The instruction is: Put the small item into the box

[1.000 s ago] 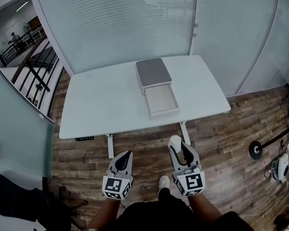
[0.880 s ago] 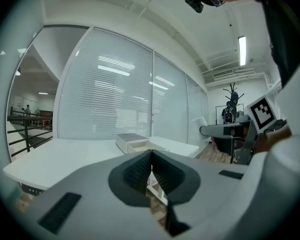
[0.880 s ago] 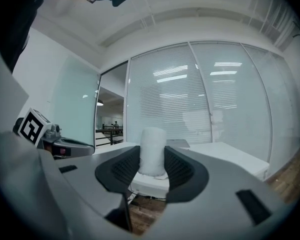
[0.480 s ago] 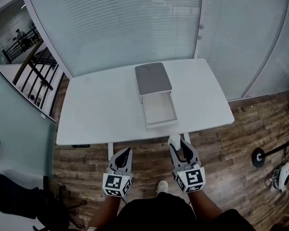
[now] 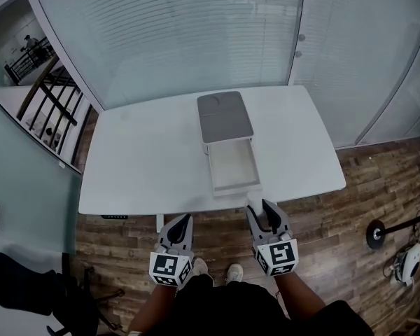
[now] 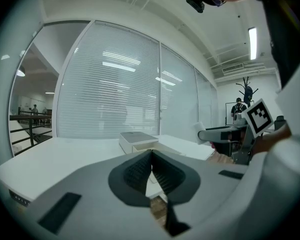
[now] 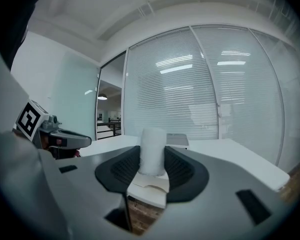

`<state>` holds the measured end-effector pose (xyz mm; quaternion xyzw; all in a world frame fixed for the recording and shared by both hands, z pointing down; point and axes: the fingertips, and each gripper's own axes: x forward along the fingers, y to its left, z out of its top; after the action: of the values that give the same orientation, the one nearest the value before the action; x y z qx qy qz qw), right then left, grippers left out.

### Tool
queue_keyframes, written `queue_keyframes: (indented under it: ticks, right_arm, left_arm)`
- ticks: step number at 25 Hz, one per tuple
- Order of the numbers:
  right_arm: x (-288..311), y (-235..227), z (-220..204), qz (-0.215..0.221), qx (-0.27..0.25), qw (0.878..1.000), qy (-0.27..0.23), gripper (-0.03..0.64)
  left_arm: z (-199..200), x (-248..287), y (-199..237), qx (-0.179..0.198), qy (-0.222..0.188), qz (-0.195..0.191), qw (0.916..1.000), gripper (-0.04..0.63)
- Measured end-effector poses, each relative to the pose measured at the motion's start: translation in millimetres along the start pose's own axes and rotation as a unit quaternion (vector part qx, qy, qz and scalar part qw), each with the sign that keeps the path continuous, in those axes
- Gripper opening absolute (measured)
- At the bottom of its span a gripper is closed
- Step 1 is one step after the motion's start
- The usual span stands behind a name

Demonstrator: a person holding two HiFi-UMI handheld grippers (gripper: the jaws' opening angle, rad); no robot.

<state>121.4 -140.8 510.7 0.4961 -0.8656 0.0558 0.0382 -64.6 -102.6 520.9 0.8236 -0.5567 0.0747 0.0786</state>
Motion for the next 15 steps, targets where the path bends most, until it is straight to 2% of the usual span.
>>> queue_keyframes:
  ticks: [8, 12, 15]
  right_arm:
    - [64.5, -4.0, 4.1, -0.027, -0.011, 1.0, 0.003, 0.158]
    - [98.2, -6.8, 17.0, -0.048, -0.019, 0.999, -0.004, 0.158]
    - [120.3, -7.3, 22.2, -0.058, -0.029, 0.998, -0.008, 0.158]
  left_arm:
    - [12.5, 41.1, 52.8, 0.005, -0.006, -0.017, 0.9998, 0.011]
    - [35.7, 66.2, 91.0, 0.019, -0.022, -0.025, 0.9993, 0.011]
    - [41.8, 82.9, 109.4, 0.033, -0.018, -0.037, 0.9986, 0.011]
